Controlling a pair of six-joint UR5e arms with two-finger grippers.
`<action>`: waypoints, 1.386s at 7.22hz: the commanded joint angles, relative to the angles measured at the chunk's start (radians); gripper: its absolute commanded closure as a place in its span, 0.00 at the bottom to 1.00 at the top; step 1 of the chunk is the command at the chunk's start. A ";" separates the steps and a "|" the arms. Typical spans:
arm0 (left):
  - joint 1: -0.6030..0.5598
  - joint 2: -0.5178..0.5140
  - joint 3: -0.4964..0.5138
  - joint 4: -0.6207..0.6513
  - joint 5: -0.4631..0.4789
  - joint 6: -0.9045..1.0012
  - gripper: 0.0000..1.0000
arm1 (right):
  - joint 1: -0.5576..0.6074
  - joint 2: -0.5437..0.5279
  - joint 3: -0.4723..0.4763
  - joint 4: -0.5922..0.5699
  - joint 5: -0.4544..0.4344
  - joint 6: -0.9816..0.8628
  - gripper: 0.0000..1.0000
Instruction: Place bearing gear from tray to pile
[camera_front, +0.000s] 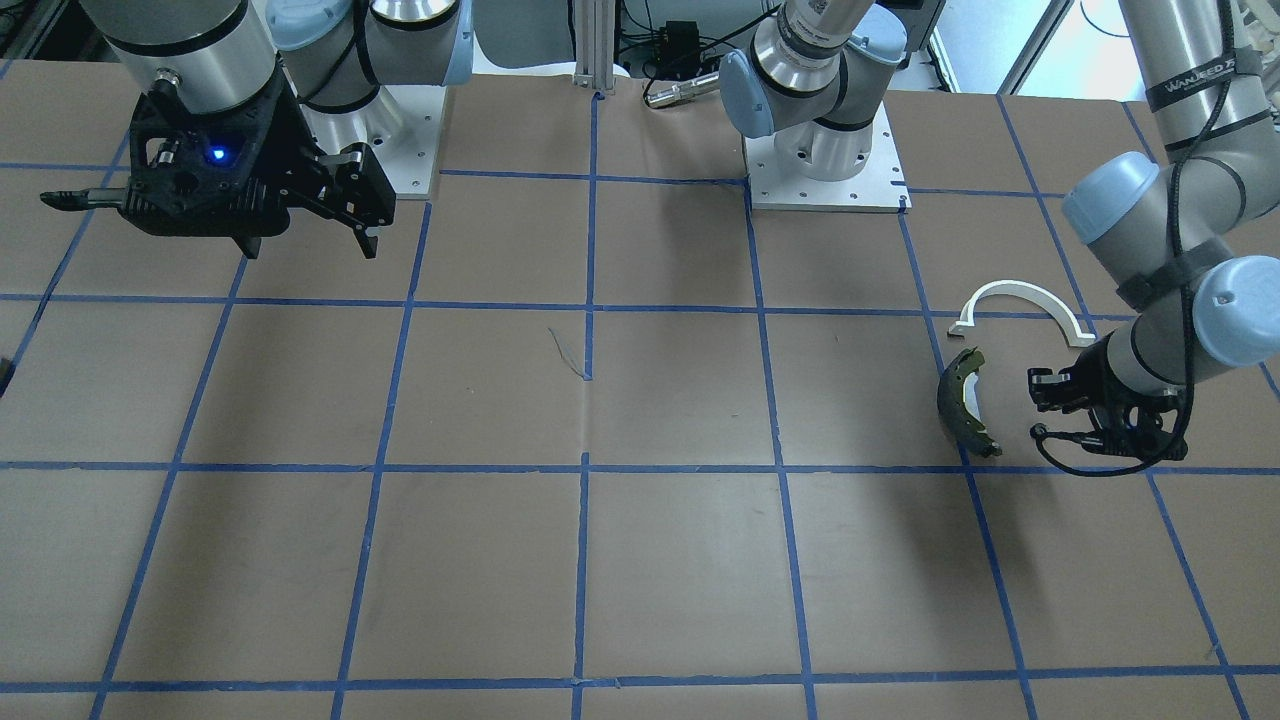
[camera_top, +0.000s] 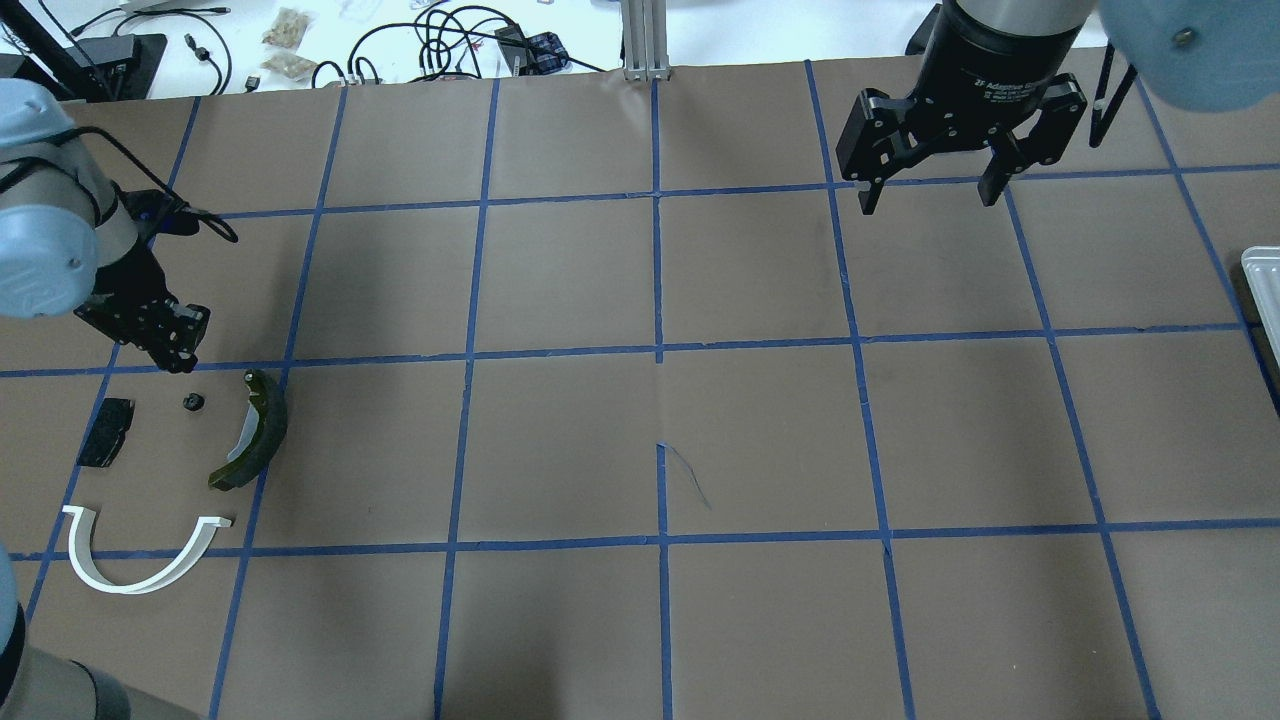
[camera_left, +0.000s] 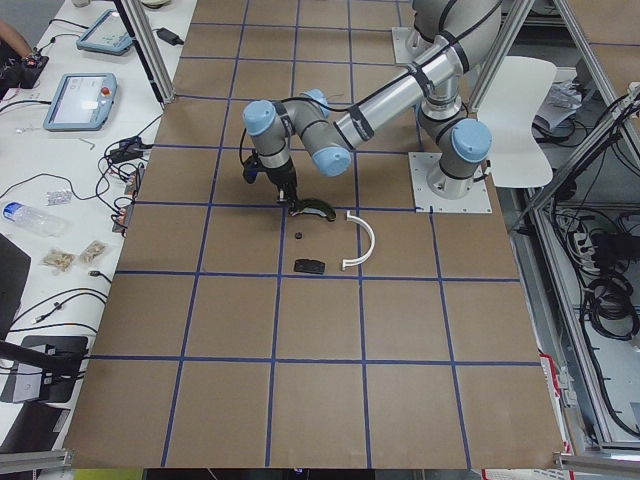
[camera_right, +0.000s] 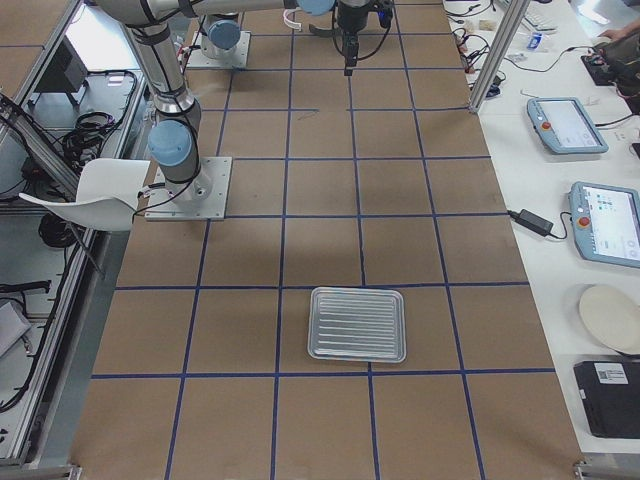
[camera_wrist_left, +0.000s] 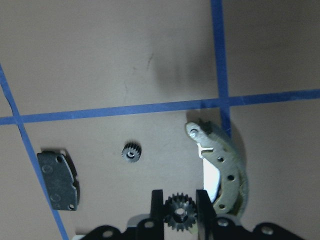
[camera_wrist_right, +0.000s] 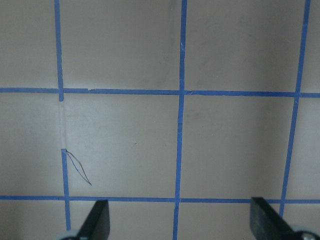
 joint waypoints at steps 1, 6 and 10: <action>0.060 -0.001 -0.177 0.264 -0.061 0.051 1.00 | 0.000 -0.001 0.002 -0.001 -0.001 0.000 0.00; 0.063 -0.021 -0.171 0.280 -0.132 0.057 1.00 | 0.000 -0.001 0.002 0.001 -0.001 0.000 0.00; 0.063 -0.032 -0.169 0.338 -0.135 0.056 1.00 | 0.000 -0.001 0.004 0.002 -0.001 -0.002 0.00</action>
